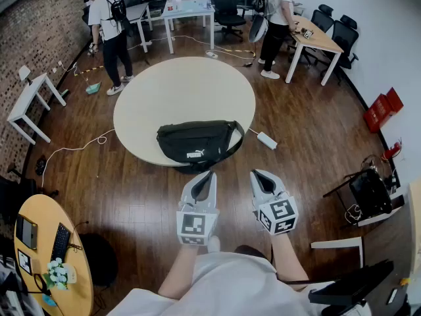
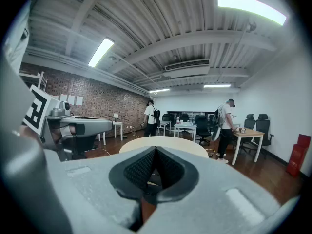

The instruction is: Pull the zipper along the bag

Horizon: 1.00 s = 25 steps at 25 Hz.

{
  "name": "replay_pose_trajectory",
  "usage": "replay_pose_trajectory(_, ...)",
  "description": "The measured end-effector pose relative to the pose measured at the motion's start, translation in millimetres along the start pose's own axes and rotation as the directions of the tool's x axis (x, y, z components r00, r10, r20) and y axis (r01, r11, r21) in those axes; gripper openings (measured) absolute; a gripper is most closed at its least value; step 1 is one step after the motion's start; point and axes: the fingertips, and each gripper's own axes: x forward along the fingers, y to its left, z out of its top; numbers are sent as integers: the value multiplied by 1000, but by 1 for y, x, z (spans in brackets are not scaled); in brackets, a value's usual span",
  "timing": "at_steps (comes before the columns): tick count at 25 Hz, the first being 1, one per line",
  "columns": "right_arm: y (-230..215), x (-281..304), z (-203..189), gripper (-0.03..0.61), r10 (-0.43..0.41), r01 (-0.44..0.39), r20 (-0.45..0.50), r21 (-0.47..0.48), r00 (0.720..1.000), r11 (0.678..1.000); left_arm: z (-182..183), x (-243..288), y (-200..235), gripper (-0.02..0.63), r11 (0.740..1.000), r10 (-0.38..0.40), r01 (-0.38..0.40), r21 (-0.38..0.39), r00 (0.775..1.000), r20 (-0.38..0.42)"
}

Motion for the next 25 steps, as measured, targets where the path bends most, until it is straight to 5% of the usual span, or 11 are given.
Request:
replay_pose_trajectory(17,-182,247,-30,-8,34,-23,-139,77,990,997,-30,263,76,15,998,-44,51,47,987,-152)
replay_pose_trajectory(21,-207,302,-88,-8,85,-69,-278,68,957,995,-49,307,82,15,997,-43,55,46,975,-219)
replay_pose_trajectory(25,-204,346,-158,-8,132,-112,-434,71,891,991,-92,323,81,15,993,-94,114,39,936,-340)
